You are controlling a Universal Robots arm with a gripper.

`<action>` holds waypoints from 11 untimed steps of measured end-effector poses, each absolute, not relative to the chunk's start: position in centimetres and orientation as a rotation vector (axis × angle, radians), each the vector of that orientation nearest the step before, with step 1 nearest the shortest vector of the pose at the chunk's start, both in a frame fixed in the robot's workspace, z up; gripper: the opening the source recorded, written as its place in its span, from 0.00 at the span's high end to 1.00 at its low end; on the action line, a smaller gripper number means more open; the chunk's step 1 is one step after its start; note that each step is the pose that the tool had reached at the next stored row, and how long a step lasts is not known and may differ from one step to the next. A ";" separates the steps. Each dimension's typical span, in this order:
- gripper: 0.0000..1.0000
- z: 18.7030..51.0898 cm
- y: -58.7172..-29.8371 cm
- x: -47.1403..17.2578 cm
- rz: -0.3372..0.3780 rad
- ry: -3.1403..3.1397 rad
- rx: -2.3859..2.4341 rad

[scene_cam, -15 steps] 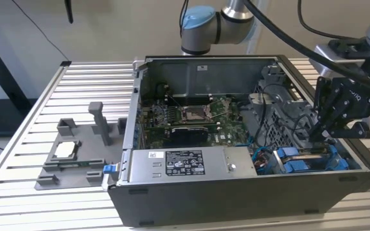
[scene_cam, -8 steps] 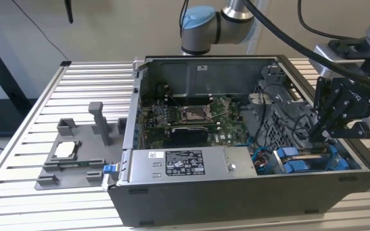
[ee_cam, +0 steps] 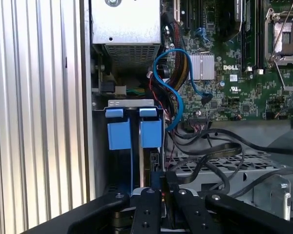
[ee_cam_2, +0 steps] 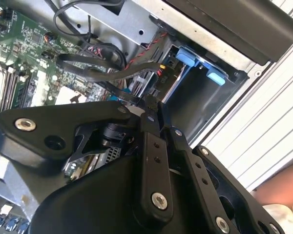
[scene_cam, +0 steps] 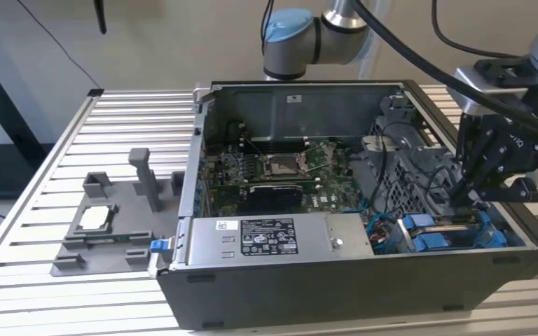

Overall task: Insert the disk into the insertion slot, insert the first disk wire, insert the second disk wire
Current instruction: 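Insert the second disk wire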

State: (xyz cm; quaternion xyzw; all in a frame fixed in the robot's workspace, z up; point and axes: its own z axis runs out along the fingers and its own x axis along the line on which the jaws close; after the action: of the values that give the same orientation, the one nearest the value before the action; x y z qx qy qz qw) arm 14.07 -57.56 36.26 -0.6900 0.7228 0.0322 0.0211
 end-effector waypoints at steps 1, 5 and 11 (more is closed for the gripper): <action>0.84 36.2 -57.6 14.0 0.091 2.236 -2.136; 0.84 36.1 -57.7 13.5 0.064 2.223 -2.125; 0.84 35.7 -57.8 12.8 0.041 2.213 -2.108</action>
State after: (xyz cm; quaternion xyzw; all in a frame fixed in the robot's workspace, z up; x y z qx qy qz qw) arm 12.77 -57.79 35.67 -0.6890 0.7234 0.0133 0.0424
